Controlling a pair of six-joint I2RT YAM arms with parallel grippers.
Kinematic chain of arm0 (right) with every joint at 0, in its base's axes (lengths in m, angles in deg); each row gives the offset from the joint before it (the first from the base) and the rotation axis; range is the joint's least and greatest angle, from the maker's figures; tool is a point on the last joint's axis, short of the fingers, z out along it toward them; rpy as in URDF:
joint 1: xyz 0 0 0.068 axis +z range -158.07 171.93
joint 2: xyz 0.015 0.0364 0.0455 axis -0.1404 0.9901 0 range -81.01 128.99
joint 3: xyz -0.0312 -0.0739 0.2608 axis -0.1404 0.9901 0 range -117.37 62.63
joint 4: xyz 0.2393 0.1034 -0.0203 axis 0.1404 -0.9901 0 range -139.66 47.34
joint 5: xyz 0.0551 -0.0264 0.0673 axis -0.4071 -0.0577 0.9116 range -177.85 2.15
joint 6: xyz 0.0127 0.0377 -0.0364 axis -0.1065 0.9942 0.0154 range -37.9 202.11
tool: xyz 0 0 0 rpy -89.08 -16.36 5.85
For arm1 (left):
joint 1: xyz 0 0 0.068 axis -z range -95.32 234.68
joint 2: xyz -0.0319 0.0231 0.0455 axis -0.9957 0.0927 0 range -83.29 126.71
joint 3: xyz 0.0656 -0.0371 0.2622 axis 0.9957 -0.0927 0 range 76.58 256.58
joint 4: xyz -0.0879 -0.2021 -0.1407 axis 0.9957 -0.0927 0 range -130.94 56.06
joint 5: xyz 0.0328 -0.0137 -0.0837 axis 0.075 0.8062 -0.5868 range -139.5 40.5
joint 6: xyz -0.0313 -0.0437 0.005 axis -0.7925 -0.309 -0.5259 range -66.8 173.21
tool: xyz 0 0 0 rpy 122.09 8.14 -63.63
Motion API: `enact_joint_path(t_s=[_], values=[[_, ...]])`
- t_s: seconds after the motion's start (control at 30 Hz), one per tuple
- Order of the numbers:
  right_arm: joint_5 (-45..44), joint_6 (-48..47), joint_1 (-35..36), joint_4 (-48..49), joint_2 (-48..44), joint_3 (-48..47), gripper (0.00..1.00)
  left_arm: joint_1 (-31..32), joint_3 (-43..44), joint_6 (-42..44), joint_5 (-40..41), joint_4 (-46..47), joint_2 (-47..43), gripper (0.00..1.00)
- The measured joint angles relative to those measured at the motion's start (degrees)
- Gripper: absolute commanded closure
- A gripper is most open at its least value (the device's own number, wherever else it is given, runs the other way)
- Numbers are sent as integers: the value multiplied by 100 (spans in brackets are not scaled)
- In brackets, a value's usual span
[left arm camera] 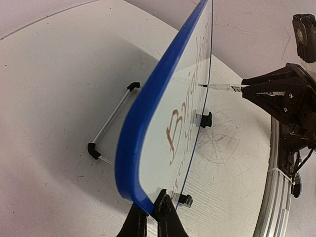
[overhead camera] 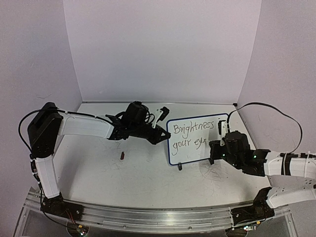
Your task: Write a sentence on the whiteboard
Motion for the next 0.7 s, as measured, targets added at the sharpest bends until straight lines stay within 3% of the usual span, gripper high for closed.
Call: enact_joint_path(t_s=[0.7], values=[[182,96,2,-15,178,-31,100,-7,0,-9,31,-28,0,100]])
